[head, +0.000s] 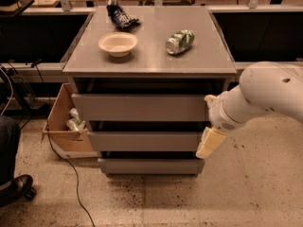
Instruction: Open middle drawer
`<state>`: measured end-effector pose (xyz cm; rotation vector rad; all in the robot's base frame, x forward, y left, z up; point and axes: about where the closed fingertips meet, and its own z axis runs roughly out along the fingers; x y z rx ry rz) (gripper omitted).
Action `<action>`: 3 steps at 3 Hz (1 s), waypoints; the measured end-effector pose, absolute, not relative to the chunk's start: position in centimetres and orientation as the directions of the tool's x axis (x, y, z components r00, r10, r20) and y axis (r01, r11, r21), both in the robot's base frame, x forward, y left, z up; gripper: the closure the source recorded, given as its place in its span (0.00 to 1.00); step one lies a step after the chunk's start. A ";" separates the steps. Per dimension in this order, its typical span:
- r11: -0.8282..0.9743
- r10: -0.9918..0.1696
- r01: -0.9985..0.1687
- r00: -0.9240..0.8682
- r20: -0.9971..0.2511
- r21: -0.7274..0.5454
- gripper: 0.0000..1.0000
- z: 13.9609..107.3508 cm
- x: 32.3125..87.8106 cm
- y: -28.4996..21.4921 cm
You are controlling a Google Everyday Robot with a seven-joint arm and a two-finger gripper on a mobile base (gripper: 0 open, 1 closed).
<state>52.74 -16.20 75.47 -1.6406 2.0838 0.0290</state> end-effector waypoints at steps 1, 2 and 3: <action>0.306 -0.884 -0.918 -0.176 -0.434 -0.251 0.00 72.4 54.1 -15.4; 0.319 -0.865 -0.922 -0.189 -0.465 -0.219 0.00 69.1 55.1 -14.6; 0.338 -0.841 -0.928 -0.224 -0.492 -0.155 0.00 64.5 55.2 -13.8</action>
Offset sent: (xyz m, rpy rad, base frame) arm 0.0372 0.0238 -0.1069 0.1514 0.0533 -0.0265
